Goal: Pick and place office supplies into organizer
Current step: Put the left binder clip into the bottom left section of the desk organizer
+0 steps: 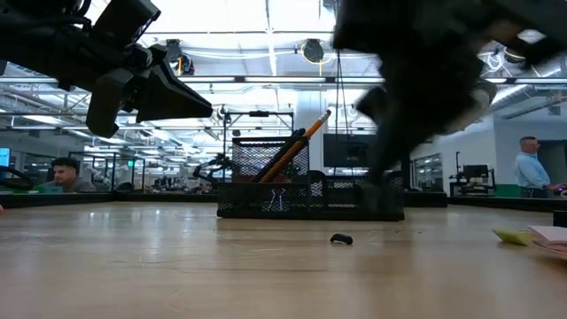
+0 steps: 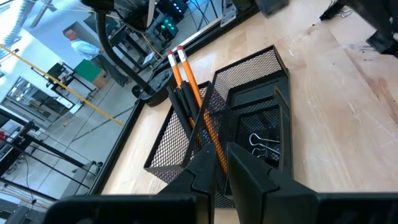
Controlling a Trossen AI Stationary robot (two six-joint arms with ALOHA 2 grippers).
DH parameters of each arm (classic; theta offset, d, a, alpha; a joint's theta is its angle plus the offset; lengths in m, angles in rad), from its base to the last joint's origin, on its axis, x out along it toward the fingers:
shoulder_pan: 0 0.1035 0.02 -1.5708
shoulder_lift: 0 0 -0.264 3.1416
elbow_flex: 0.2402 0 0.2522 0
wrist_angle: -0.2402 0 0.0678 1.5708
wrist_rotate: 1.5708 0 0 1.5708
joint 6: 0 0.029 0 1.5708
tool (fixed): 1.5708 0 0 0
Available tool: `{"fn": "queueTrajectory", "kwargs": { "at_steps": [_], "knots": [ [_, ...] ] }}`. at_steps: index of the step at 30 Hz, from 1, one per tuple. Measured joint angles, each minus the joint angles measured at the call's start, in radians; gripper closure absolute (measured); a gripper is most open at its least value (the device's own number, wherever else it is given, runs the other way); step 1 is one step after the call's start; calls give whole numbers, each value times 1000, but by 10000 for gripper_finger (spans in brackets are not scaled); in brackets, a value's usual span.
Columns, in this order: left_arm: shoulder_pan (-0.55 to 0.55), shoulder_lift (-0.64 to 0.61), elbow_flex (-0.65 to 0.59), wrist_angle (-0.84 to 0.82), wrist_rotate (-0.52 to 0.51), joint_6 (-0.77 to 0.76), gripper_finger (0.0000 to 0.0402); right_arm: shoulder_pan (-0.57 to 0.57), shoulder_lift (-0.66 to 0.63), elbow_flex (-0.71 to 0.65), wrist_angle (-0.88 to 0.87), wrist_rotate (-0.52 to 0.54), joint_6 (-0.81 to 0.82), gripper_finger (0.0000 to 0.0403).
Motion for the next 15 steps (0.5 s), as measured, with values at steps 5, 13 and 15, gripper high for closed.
{"fn": "queueTrajectory", "kwargs": {
  "at_steps": [5,13,15],
  "knots": [
    [0,0,0,0,0,0,355,0,-1,74,12,210,-142,401],
    [0,0,0,0,0,0,355,-65,10,88,142,392,-297,402],
    [0,0,0,0,0,-1,355,-94,23,88,148,388,-295,402]
  ]
}}
